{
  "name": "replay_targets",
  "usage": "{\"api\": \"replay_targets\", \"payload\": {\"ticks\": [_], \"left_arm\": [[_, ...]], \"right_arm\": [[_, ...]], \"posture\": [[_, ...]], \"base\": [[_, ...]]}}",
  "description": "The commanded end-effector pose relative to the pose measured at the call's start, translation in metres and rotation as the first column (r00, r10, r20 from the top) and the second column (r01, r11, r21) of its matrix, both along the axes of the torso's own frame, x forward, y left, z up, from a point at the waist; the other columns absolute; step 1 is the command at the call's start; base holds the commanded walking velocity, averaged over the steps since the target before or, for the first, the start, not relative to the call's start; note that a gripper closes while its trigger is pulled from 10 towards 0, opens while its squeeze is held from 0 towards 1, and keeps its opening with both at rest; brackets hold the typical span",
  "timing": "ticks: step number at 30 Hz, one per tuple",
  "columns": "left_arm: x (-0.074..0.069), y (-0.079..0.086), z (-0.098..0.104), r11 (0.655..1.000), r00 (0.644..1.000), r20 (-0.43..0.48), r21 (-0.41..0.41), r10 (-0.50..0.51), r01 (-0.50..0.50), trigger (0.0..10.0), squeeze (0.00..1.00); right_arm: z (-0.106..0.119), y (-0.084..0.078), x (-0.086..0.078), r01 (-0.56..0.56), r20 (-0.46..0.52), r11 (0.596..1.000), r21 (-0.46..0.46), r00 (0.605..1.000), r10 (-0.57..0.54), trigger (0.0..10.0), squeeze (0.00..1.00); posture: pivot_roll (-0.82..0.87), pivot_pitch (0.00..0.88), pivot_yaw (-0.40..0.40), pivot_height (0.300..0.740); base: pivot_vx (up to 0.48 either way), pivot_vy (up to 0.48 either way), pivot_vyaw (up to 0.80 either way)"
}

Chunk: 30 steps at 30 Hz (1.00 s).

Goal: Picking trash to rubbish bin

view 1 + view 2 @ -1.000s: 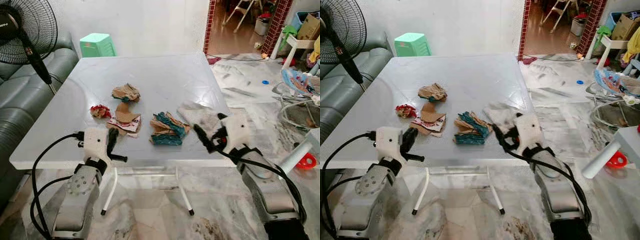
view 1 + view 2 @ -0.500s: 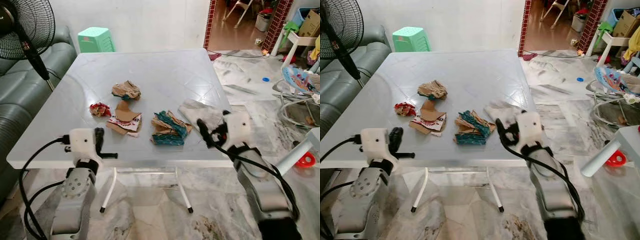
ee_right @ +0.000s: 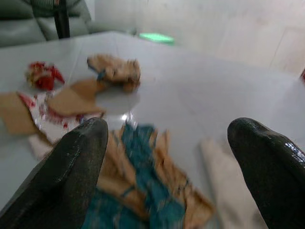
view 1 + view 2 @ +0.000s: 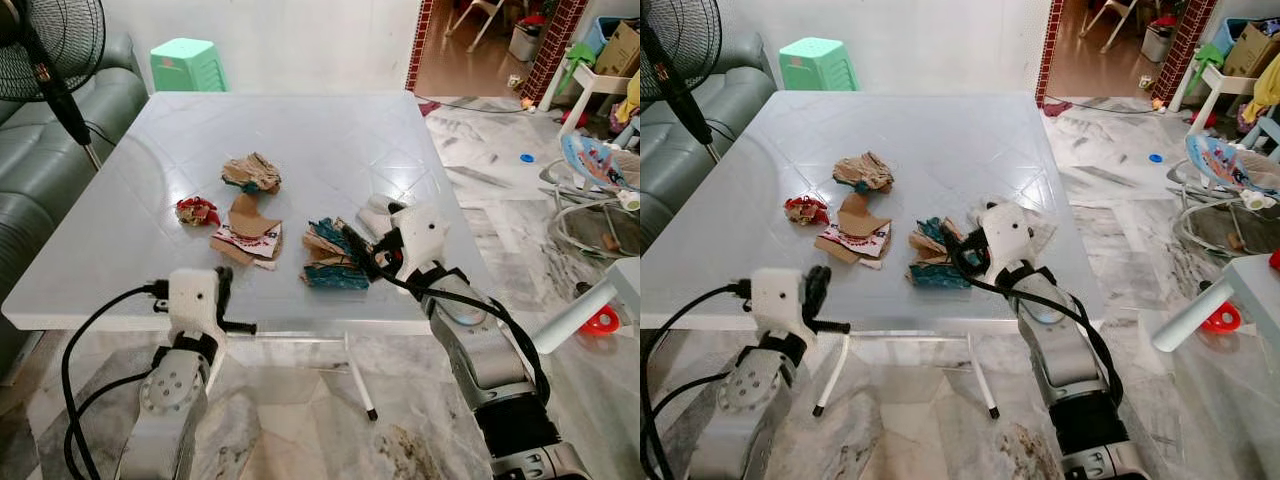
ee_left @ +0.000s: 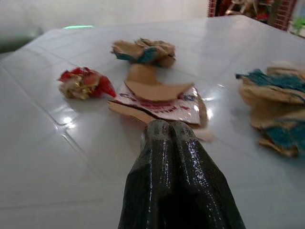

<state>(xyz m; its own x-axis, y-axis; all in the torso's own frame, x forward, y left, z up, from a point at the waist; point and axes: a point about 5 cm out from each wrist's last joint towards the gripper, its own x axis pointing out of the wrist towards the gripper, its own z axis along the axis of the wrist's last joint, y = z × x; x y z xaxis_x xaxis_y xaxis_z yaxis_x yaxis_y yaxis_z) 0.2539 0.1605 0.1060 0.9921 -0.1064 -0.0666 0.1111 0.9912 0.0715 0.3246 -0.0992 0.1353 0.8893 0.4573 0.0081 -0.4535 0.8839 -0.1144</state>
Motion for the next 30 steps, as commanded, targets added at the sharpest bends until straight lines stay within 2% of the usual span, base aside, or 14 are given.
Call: {"api": "replay_targets", "payload": {"ticks": [1, 3, 6, 11, 12, 16, 26, 27, 28, 30], "left_arm": [[-0.002, -0.002, 0.005, 1.0, 1.0, 0.014, 0.019, -0.023, 0.023, 10.0, 0.0], [-0.003, -0.001, 0.007, 0.999, 1.0, 0.018, 0.038, -0.021, 0.02, 10.0, 0.0], [-0.005, 0.003, 0.009, 0.999, 1.0, 0.023, 0.049, -0.008, 0.007, 10.0, 0.0], [-0.008, 0.006, 0.009, 0.999, 1.0, 0.022, 0.051, 0.012, -0.013, 10.0, 0.0], [-0.01, 0.004, 0.009, 0.999, 1.0, 0.022, 0.048, 0.012, -0.013, 10.0, 0.0], [-0.015, -0.001, 0.009, 0.999, 1.0, 0.021, 0.044, -0.001, 0.0, 10.0, 0.0], [-0.023, 0.002, 0.013, 0.996, 1.0, 0.019, 0.084, -0.017, 0.015, 10.0, 0.0], [-0.024, 0.003, 0.014, 0.996, 1.0, 0.02, 0.087, -0.011, 0.009, 10.0, 0.0], [-0.025, 0.006, 0.014, 0.996, 1.0, 0.02, 0.091, 0.001, -0.003, 10.0, 0.0], [-0.027, 0.007, 0.014, 0.996, 1.0, 0.016, 0.091, 0.01, -0.011, 10.0, 0.0]], "right_arm": [[-0.005, 0.002, 0.001, -0.022, -0.03, 1.0, -0.011, 0.999, 0.022, 10.0, 0.0], [-0.017, 0.01, 0.004, -0.07, -0.096, 0.997, -0.045, 0.993, 0.065, 10.0, 0.0], [-0.023, 0.019, 0.006, -0.116, -0.118, 0.991, -0.062, 0.987, 0.108, 10.0, 0.0], [-0.023, 0.031, 0.012, -0.119, -0.111, 0.99, -0.07, 0.988, 0.111, 10.0, 0.0], [-0.021, 0.037, 0.015, -0.12, -0.089, 0.989, -0.083, 0.99, 0.113, 10.0, 0.0], [-0.022, 0.04, 0.02, -0.083, -0.081, 0.992, -0.099, 0.994, 0.075, 10.0, 0.0], [-0.041, 0.055, 0.023, -0.078, -0.156, 0.98, -0.183, 0.987, 0.049, 10.0, 0.0], [-0.042, 0.056, 0.024, -0.078, -0.157, 0.98, -0.184, 0.986, 0.049, 2.7, 0.0], [-0.042, 0.057, 0.024, -0.078, -0.16, 0.979, -0.189, 0.986, 0.048, 0.0, 0.0], [-0.042, 0.058, 0.025, -0.077, -0.166, 0.98, -0.185, 0.985, 0.046, 0.0, 0.0]], "posture": [[0.08, 0.061, -0.03, 0.74], [0.09, 0.068, -0.032, 0.74], [0.1, 0.069, -0.035, 0.74], [0.11, 0.07, -0.041, 0.74], [0.12, 0.069, -0.043, 0.74], [0.14, 0.075, -0.045, 0.74], [0.19, 0.092, -0.049, 0.74], [0.2, 0.094, -0.051, 0.74], [0.2, 0.096, -0.053, 0.74], [0.21, 0.098, -0.056, 0.74]], "base": [[0.0, 0.0, 0.0], [0.0, 0.0, 0.0], [0.0, 0.0, 0.0], [0.0, 0.0, 0.0], [0.0, 0.0, 0.0], [0.0, 0.0, 0.0], [0.0, 0.0, 0.0], [0.0, 0.0, 0.0], [0.0, 0.0, 0.0], [0.0, 0.0, 0.0]]}}
